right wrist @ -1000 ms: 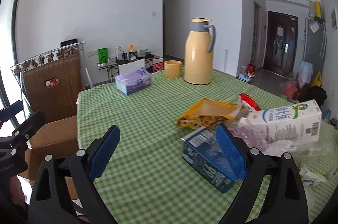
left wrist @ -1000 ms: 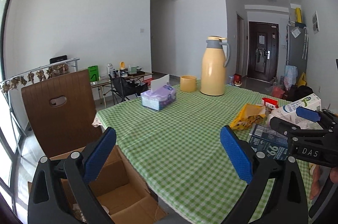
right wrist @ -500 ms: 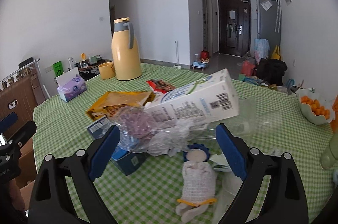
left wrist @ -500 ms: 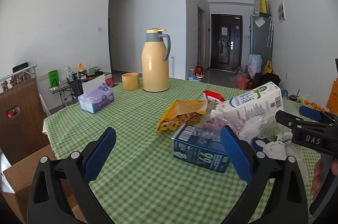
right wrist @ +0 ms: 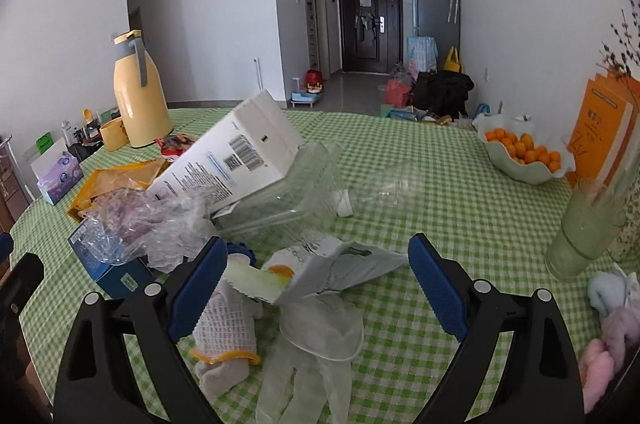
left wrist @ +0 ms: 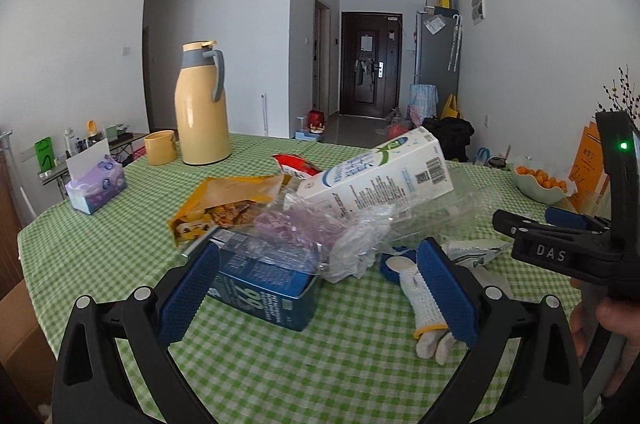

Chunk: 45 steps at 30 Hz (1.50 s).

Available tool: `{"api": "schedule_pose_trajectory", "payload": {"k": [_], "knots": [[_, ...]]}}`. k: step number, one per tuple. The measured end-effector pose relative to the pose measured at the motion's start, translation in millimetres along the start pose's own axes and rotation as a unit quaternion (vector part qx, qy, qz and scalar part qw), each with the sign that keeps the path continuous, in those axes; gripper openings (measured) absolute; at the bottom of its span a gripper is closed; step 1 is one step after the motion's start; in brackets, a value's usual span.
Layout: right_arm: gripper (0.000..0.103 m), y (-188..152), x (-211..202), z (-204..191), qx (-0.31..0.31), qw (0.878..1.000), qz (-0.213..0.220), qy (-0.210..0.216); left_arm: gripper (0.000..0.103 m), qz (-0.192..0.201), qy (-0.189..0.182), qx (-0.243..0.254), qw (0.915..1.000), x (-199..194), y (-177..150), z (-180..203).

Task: Collect trash
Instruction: 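Grasp the white knit glove with the left tool while the right tool grasps the snack bag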

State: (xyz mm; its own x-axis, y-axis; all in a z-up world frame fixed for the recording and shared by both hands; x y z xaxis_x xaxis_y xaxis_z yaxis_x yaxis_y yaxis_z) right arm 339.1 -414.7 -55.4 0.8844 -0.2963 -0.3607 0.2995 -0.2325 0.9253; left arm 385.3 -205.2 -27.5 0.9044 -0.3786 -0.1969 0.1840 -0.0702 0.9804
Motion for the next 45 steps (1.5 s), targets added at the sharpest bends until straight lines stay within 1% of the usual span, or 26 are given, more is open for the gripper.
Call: {"api": "schedule_pose_trajectory", "payload": {"k": [4,6,7,9,11,13,16,17,21,23,24,25,26,27,28,29,31,34,38,42,45], "knots": [[0.088,-11.6,9.0,14.4,0.039,0.999,-0.023,-0.001,0.096,-0.020,-0.027,0.007,0.9994,10.5,-15.7,25.8],[0.067,-16.4,9.7,20.2,0.058,0.998,-0.035,0.010,0.096,-0.033,-0.046,0.002,0.9984,15.3,-24.7,39.2],[0.052,-20.2,10.0,25.4,0.070,0.996,-0.044,0.015,0.096,-0.040,-0.052,0.001,0.9978,17.9,-28.5,44.9],[0.042,-25.9,8.6,34.8,0.095,0.994,-0.052,0.029,0.096,-0.052,-0.072,0.003,0.9961,22.4,-36.6,57.9],[0.020,-30.0,5.8,43.7,0.098,0.993,-0.054,0.024,0.096,-0.059,-0.083,0.007,0.9948,29.5,-43.8,69.7],[0.012,-33.9,3.6,47.7,0.100,0.993,-0.058,0.024,0.096,-0.067,-0.087,0.004,0.9939,38.8,-50.3,78.0],[0.010,-40.5,-1.3,58.8,0.107,0.992,-0.060,0.021,0.096,-0.095,-0.093,-0.003,0.9912,57.7,-61.3,89.0],[0.008,-41.6,-3.7,62.3,0.109,0.992,-0.059,0.019,0.096,-0.103,-0.091,-0.003,0.9904,63.2,-64.6,91.5],[0.007,-45.0,-10.3,71.2,0.104,0.993,-0.060,0.020,0.094,-0.134,-0.085,-0.006,0.9873,81.8,-78.3,101.8],[0.007,-49.1,-11.3,76.0,0.102,0.993,-0.066,0.013,0.093,-0.145,-0.095,-0.005,0.9848,85.1,-83.6,108.1],[0.007,-52.7,-10.5,77.4,0.097,0.993,-0.069,0.012,0.086,-0.152,-0.099,-0.002,0.9835,86.2,-86.0,111.1],[0.007,-55.0,-10.9,76.9,0.093,0.993,-0.071,0.016,0.076,-0.155,-0.100,0.001,0.9828,86.9,-87.3,113.1],[0.007,-56.8,-11.9,77.4,0.092,0.993,-0.070,0.016,0.069,-0.159,-0.101,0.001,0.9821,87.9,-89.0,114.2],[0.006,-57.3,-13.5,77.9,0.094,0.993,-0.067,0.014,0.052,-0.165,-0.098,0.002,0.9814,89.4,-91.5,114.0],[0.006,-57.4,-15.0,76.7,0.093,0.993,-0.065,0.014,0.042,-0.170,-0.094,0.002,0.9809,90.7,-93.3,113.4],[0.005,-57.3,-16.9,76.6,0.092,0.994,-0.063,0.013,0.041,-0.173,-0.097,0.000,0.9802,90.9,-94.4,114.0],[0.005,-55.6,-19.7,74.5,0.087,0.994,-0.062,0.015,0.034,-0.170,-0.101,0.000,0.9803,89.8,-93.4,114.8],[0.005,-46.4,-28.2,74.1,0.083,0.995,-0.046,0.011,0.029,-0.163,-0.106,0.001,0.9809,83.2,-88.3,115.0],[0.004,-31.1,-40.2,66.7,0.072,0.997,-0.024,0.015,0.028,-0.144,-0.110,0.001,0.9835,70.4,-72.9,111.1],[0.004,-13.9,-50.6,58.4,0.060,0.998,-0.001,0.017,0.028,-0.105,-0.104,-0.004,0.9890,55.0,-46.7,99.3],[0.004,-3.0,-58.9,52.3,0.055,0.998,0.012,0.020,0.028,-0.088,-0.101,-0.007,0.9909,46.3,-29.7,91.5]]}}
Point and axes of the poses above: each gripper's, at about its wrist camera, not at the fingertips, and x roughly the way its jaws point, z to its right, y to its top, the point moved 8 cm from there along x, roughly the way its jaws point, and after that the axes turned 14 degrees about z, right-handed, at the moved point
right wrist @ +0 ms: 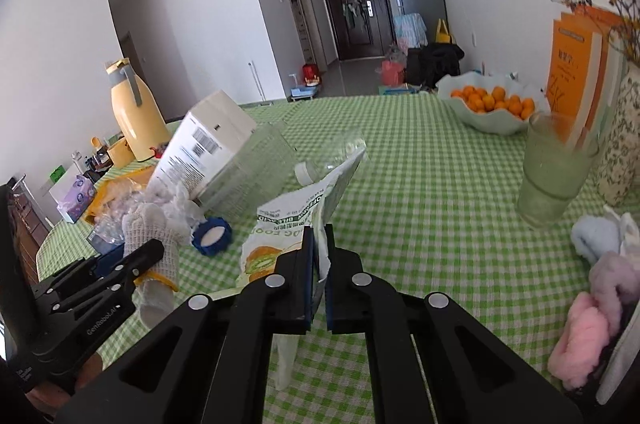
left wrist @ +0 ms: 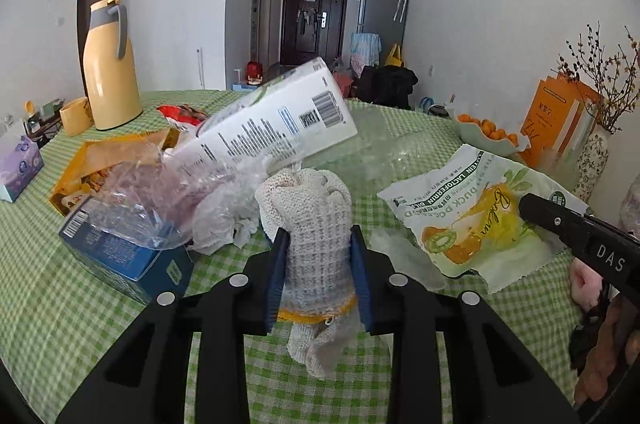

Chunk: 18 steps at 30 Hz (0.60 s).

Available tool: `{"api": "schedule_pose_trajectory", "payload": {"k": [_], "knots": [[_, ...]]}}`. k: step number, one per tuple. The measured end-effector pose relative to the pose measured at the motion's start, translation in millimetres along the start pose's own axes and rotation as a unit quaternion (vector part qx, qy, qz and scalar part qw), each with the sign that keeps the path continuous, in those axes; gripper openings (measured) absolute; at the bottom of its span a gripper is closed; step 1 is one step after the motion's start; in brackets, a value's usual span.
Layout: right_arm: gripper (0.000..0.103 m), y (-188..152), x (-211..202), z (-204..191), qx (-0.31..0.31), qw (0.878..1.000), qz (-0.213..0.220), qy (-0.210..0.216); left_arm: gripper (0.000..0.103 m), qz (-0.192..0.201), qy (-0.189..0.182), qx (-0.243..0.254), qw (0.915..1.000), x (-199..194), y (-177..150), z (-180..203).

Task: Collect trash
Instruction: 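Grasp the white knit glove with the left tool while the right tool grasps the snack bag, then carry glove and snack bag to the cardboard box and open both tools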

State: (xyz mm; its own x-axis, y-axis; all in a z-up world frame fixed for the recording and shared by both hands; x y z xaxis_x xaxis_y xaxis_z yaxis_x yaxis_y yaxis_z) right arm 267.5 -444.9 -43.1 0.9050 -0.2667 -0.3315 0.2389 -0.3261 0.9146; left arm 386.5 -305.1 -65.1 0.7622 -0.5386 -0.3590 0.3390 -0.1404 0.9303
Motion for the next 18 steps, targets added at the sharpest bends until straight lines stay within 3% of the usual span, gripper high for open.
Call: {"api": "schedule_pose_trajectory", "payload": {"k": [8,18], "knots": [[0.004,33.7,-25.8,-43.5,-0.035,0.998,0.042,0.030,0.027,0.050,0.010,-0.008,0.9987,-46.6,35.5,-25.7],[0.004,53.2,-37.6,-113.2,-0.066,0.992,0.068,0.088,0.027,0.094,0.064,-0.026,0.9931,-98.2,70.4,-86.8]]}}
Point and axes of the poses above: each gripper's, at about its wrist camera, not at the fingertips, and x roughly the way its jaws point, z to its right, y to its top, the point moved 8 cm from there along x, roughly the way its jaws point, and after that the axes turned 14 degrees about z, right-handed, at the moved point
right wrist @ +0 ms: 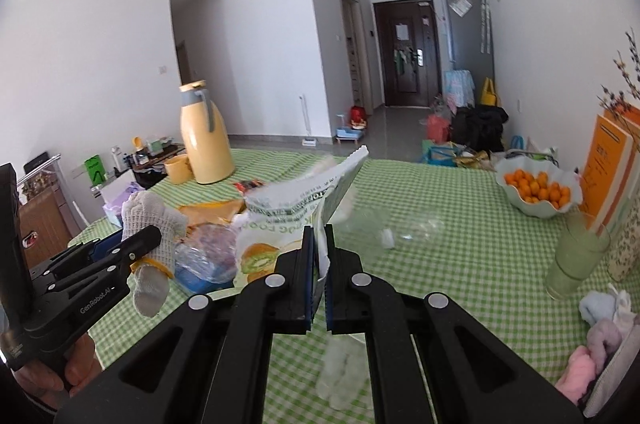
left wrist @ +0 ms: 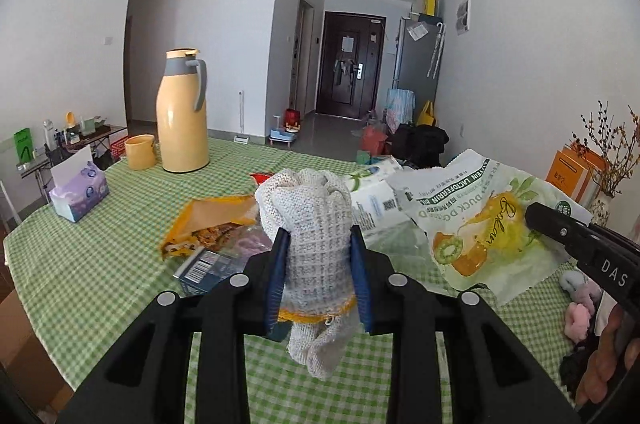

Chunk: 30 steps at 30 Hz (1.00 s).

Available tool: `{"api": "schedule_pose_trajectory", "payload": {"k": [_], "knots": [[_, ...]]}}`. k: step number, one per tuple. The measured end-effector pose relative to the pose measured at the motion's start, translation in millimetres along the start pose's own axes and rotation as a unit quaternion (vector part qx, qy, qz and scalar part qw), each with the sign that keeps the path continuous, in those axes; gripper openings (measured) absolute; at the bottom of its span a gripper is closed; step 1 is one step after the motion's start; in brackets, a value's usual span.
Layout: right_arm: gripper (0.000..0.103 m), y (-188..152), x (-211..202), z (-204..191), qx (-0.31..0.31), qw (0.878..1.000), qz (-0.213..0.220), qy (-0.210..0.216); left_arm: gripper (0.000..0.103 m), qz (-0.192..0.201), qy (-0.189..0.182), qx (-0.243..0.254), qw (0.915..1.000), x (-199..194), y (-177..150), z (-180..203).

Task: Collect trash
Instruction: 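Carry glove and snack bag to the cardboard box and open both tools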

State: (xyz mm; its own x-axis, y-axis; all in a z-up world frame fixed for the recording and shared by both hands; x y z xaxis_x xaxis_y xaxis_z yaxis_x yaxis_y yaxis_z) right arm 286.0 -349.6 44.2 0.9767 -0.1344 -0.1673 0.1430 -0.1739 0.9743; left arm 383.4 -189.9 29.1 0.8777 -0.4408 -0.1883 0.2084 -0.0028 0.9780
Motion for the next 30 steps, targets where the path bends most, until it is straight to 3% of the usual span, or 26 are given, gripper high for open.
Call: {"api": "schedule_pose_trajectory", "payload": {"k": [9,15,23,30], "knots": [[0.004,-10.1,32.7,-79.9,-0.018,0.997,-0.017,0.073,0.027,0.019,0.072,-0.006,0.9972,-32.5,14.4,-76.7],[0.004,-20.7,49.9,-145.7,-0.032,0.991,-0.029,0.130,0.027,0.018,0.134,-0.016,0.9907,-60.7,11.5,-141.3],[0.004,-40.1,64.2,-234.9,-0.049,0.976,-0.049,0.209,0.027,0.014,0.223,-0.035,0.9740,-110.2,1.8,-227.8],[0.004,-66.1,66.6,-309.1,-0.061,0.957,-0.076,0.273,0.027,0.008,0.306,-0.054,0.9505,-165.8,-13.9,-298.7]]}}
Point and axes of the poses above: each gripper's, at about its wrist camera, not at the fingertips, and x roughly the way its jaws point, z to its right, y to its top, the point moved 8 cm from there along x, roughly the way its jaws point, and after that the axes turned 14 degrees about z, right-handed, at the moved point
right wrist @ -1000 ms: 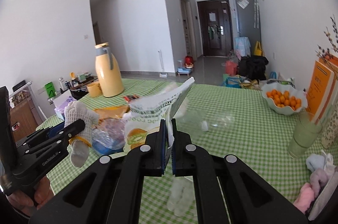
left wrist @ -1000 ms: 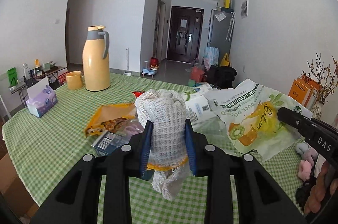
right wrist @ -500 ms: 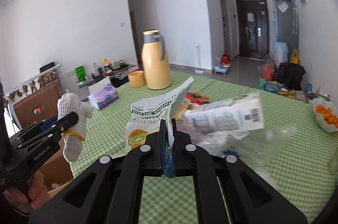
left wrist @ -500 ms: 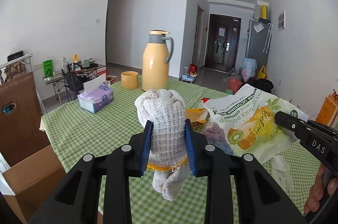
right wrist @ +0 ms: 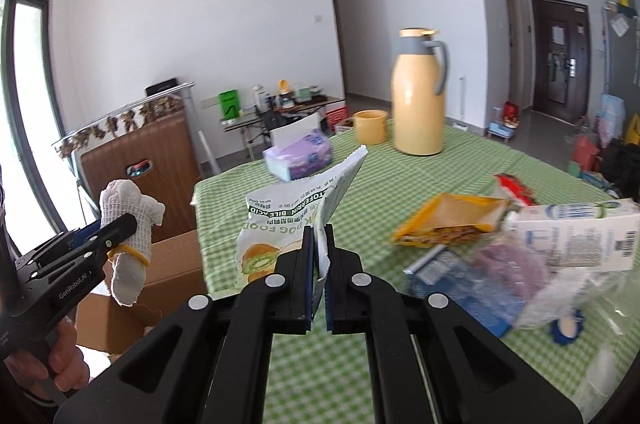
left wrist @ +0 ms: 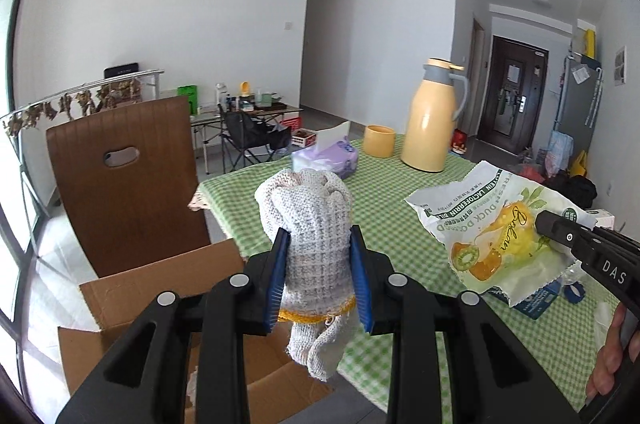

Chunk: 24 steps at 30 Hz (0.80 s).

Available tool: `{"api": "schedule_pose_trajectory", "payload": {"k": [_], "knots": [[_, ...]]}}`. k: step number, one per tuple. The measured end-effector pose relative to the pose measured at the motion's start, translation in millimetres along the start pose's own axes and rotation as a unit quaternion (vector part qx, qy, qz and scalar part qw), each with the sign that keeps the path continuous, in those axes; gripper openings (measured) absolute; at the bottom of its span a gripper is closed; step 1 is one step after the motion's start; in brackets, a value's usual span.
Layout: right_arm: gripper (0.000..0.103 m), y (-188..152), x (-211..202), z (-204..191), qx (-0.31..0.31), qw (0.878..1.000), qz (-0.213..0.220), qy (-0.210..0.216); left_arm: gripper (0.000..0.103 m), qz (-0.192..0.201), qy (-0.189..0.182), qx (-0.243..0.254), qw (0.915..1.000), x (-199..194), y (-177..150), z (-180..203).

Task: Collect trash
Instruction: 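Carry glove and snack bag to the cardboard box and open both tools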

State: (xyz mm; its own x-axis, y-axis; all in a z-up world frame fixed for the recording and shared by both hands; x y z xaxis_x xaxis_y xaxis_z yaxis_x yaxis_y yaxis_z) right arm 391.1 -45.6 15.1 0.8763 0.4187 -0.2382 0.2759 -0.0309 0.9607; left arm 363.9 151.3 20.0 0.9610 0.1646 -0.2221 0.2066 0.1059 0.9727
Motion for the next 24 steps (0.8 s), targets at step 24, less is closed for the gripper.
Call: {"api": "schedule_pose_trajectory", "payload": {"k": [24], "knots": [[0.004,-72.2,96.7,-174.8,-0.048,0.981,-0.103,0.154,0.027,-0.098,0.186,-0.060,0.9759,-7.2,-95.8,-210.6]]}}
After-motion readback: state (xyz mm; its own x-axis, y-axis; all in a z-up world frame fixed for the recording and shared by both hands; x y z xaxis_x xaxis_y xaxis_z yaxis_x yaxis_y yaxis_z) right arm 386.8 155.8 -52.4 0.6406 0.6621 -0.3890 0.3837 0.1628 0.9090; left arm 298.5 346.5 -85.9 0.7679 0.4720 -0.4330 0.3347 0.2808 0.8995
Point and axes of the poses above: each gripper's, at about its wrist camera, not at the fingertips, and x roughly the way its jaws point, z to its right, y to its top, the point moved 8 cm from there along x, roughly the way its jaws point, and after that the axes turned 14 degrees about z, right-handed, at the moved point
